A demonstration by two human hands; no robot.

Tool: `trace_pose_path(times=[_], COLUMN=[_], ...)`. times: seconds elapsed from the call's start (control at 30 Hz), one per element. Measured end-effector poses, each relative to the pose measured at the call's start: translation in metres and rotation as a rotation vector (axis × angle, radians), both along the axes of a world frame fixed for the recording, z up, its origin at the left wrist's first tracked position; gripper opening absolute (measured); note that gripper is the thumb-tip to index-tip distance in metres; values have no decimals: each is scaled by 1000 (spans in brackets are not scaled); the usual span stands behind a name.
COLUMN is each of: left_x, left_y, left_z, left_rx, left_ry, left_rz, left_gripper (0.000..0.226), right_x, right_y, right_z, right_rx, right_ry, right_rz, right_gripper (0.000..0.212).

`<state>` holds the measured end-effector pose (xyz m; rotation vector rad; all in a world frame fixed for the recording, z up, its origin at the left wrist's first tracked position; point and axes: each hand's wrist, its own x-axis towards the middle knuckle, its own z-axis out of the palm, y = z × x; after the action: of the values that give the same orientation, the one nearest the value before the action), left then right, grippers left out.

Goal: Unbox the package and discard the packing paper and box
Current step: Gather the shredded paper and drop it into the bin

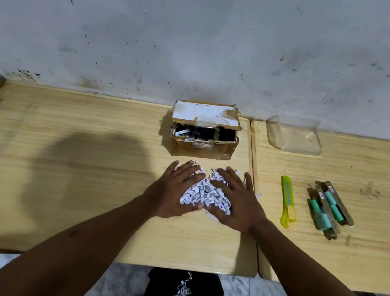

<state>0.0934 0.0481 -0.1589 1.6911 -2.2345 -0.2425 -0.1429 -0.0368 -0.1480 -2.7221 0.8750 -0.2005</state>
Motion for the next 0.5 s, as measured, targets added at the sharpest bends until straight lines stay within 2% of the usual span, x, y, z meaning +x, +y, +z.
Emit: trace_pose_path(times=[0.13,0.33,0.4,0.5], left_x=[0,-8,-14,-25], left_y=[0,-2,-4,0], left_z=[-1,5,8,13], left_rx=[-130,-68,-74,-55], left_ry=[33,-77,-81,-19], left_rz=[-8,-2,3,50], left_gripper=[48,38,36,27], right_x=[1,6,5,10], right_y=[-1,10,14,24], right_z=[-5,-3,-1,3], right_rx=[-46,-93,-155,-121], right_ry=[-126,-215,-242,-272], right_rz=[48,30,-3,-44], right_gripper=[59,54,50,35])
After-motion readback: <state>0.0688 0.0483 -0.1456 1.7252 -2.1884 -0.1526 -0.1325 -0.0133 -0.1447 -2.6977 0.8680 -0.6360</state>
